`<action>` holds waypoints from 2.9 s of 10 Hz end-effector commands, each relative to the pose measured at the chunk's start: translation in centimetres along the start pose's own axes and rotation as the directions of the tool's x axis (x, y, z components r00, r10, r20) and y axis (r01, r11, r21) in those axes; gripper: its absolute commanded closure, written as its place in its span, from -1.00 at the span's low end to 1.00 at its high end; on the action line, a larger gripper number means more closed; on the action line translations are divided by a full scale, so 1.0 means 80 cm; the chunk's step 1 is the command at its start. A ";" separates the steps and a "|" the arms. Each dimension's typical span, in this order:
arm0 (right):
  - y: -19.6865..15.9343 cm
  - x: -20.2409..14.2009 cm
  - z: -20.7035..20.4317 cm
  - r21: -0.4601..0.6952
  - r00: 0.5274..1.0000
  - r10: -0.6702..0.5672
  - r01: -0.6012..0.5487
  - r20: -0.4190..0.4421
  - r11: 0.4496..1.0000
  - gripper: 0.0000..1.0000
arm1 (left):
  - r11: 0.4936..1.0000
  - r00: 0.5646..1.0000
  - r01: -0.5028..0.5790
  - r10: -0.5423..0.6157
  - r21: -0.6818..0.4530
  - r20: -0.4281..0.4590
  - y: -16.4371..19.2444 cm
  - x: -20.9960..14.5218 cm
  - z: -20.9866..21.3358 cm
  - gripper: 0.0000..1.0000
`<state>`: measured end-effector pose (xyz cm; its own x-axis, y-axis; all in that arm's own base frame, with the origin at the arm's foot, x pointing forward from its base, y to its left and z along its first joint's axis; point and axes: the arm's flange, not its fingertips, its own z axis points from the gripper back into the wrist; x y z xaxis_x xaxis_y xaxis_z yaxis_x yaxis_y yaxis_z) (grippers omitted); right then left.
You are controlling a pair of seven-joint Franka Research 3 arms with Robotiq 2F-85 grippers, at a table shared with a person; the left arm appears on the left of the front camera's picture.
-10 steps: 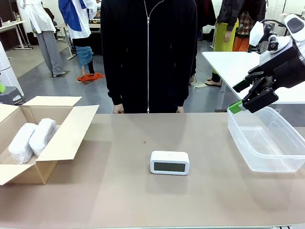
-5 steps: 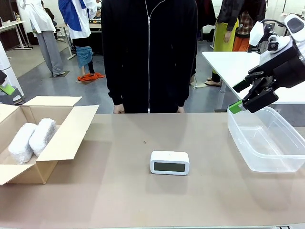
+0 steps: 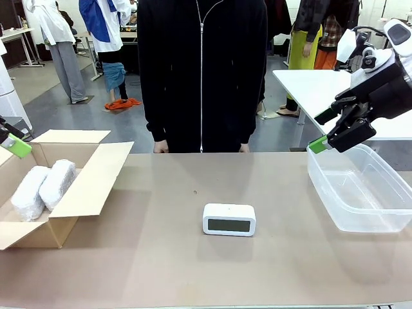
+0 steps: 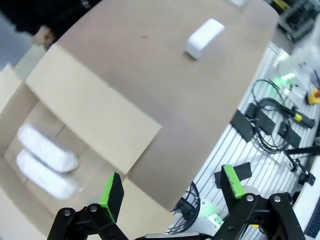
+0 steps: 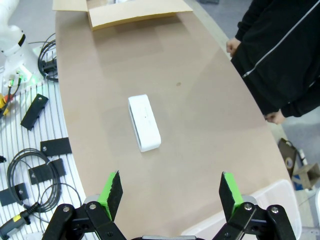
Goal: Separate and place wrapped and unwrapped clocks.
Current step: Pick up the Digital clock indicated by the person.
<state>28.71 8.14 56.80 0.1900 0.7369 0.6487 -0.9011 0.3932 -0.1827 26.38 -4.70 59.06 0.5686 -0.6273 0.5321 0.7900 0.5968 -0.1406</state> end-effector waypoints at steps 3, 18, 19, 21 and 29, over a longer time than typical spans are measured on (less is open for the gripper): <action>0.000 0.001 -0.002 0.021 1.000 -0.015 0.015 0.017 1.000 -1.00 | 0.962 0.971 0.200 -0.169 -0.187 0.169 -0.019 -0.019 0.002 -1.00; 0.000 0.001 -0.002 0.021 1.000 -0.015 0.015 0.017 1.000 -1.00 | 0.903 0.885 0.404 -0.426 0.146 0.188 -0.017 0.063 -0.056 -1.00; 0.000 0.001 -0.002 0.021 1.000 -0.015 0.015 0.017 1.000 -1.00 | 0.903 0.885 0.404 -0.426 0.146 0.188 -0.017 0.063 -0.056 -1.00; 0.000 0.001 -0.002 0.021 1.000 -0.015 0.015 0.017 1.000 -1.00 | 0.903 0.885 0.404 -0.426 0.146 0.188 -0.017 0.063 -0.056 -1.00; 0.000 0.001 -0.002 0.021 1.000 -0.015 0.015 0.017 1.000 -1.00 | 0.903 0.885 0.404 -0.426 0.146 0.188 -0.017 0.063 -0.056 -1.00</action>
<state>28.70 8.15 56.80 0.1899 0.7370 0.6487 -0.9011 0.3931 -0.1828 29.21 -10.69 58.10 0.1189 -0.7307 0.6723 0.9120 0.3481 0.2170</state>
